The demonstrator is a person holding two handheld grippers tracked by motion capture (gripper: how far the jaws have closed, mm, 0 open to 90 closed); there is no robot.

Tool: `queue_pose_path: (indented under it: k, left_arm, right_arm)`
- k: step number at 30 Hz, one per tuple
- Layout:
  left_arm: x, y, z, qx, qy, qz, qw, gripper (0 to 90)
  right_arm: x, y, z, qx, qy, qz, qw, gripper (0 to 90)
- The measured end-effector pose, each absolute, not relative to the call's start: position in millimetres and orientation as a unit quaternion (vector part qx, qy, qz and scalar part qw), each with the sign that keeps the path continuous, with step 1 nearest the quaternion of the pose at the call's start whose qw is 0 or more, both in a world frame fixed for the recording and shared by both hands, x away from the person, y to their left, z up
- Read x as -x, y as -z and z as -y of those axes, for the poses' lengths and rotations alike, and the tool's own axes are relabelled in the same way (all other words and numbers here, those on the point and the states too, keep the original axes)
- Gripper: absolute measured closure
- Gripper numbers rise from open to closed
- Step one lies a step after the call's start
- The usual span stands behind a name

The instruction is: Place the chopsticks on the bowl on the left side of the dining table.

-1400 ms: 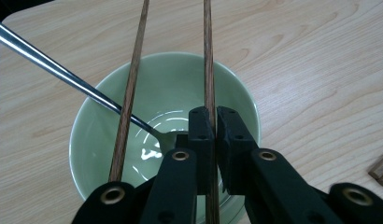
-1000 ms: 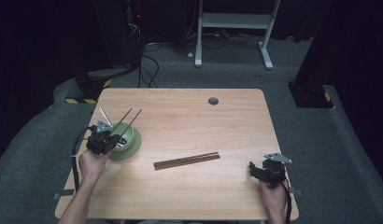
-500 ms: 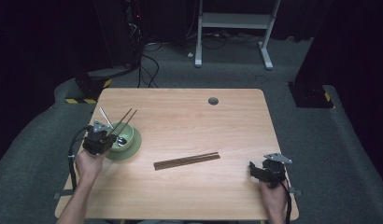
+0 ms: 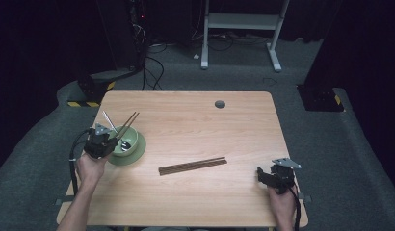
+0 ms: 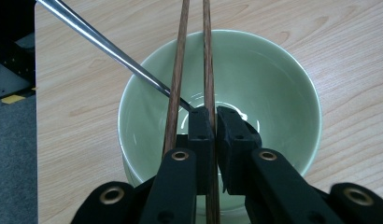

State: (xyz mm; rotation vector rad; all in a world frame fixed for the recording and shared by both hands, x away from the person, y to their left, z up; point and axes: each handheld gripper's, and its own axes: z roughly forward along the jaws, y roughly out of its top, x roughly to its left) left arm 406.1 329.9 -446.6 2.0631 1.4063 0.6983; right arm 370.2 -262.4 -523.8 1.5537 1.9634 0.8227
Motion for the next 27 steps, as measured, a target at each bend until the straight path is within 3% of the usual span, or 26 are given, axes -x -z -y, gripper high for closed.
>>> queue_pose_path:
  k: [23,27]
  left_arm:
    - [-410.4,445.1,-333.3,-0.768,-0.254,-0.525,0.267,83.5]
    - [-408.8,444.1,-331.9,-0.765,-0.253,-0.524,0.274,77.1]
  right_arm:
    - [-370.2,523.8,262.3,-0.571,-0.302,-0.721,0.25,23.5]
    - [-370.1,523.8,262.1,-0.572,-0.302,-0.721,0.25,23.5]
